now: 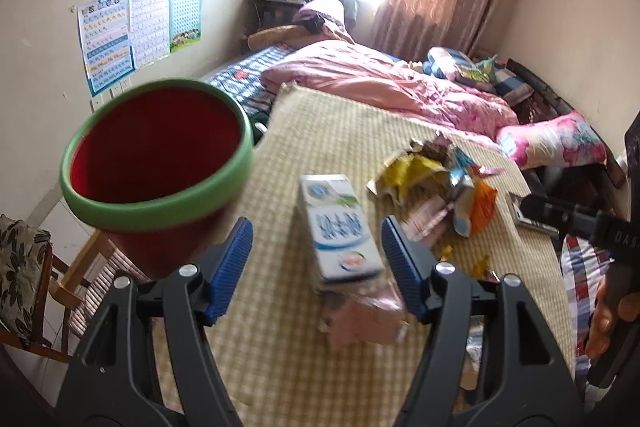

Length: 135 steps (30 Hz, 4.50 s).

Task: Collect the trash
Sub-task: 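Move both open tools back over the wrappers on the table, then grasp the pink paper with the left tool while the right tool grasps the yellow Sable wrapper, then carry the pink paper and yellow wrapper with both tools over the bucket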

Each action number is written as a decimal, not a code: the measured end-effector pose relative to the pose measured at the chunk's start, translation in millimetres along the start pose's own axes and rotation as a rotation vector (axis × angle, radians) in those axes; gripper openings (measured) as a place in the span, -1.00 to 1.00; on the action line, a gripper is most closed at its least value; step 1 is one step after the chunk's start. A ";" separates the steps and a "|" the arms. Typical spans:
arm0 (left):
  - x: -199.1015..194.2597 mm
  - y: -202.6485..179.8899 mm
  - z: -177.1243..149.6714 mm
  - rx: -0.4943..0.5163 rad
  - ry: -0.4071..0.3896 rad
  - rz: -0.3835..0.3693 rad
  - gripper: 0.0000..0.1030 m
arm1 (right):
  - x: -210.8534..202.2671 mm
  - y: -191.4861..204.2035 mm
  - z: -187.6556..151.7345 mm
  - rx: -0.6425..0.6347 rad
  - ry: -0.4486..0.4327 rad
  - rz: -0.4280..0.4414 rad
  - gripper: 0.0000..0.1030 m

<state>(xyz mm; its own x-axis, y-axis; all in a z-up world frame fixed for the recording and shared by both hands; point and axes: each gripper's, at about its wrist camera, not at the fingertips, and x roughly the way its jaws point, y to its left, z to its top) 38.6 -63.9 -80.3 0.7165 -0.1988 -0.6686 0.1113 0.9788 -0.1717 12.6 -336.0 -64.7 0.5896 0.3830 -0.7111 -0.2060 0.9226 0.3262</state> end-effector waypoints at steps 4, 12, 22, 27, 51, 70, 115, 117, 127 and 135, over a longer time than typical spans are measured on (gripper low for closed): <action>8.0 -15.5 -16.2 0.008 0.050 -0.002 0.29 | 6.8 -13.9 -18.2 0.016 0.058 -0.003 0.39; 3.5 -44.3 -28.0 0.032 0.062 -0.008 0.29 | 34.1 -34.6 -38.1 0.057 0.154 0.010 0.39; 21.1 -29.1 -38.6 -0.008 0.144 0.050 0.29 | 56.2 -49.9 -47.2 0.114 0.224 0.089 -0.50; 33.9 -26.1 -47.5 -0.011 0.187 0.031 0.33 | 41.2 -49.7 -37.5 0.106 0.169 0.113 -0.51; -5.0 -35.6 -49.0 -0.071 0.036 0.059 0.17 | 9.4 -48.5 -21.0 0.126 0.064 0.159 -0.51; -44.8 -24.5 -83.3 -0.073 -0.044 0.168 0.18 | 9.9 -7.6 2.5 0.035 0.020 0.184 -0.51; -34.2 111.9 36.6 -0.060 -0.085 0.101 0.18 | 56.5 136.0 23.7 -0.076 -0.055 0.157 -0.51; -31.4 120.2 39.4 -0.059 -0.082 0.104 0.18 | 59.7 137.6 26.5 -0.070 -0.058 0.157 -0.51; -14.8 153.0 51.9 -0.065 -0.072 0.123 0.18 | 85.2 157.9 40.9 -0.052 -0.043 0.173 -0.50; -2.4 167.8 61.9 -0.070 -0.065 0.129 0.18 | 106.0 176.1 56.9 -0.072 -0.032 0.195 -0.50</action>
<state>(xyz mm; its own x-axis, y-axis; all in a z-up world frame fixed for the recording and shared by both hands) 98.2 103.9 -62.7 0.7649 -0.0661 -0.6407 -0.0311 0.9898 -0.1392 83.2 -135.6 -47.2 0.5573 0.5542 -0.6183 -0.3730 0.8324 0.4099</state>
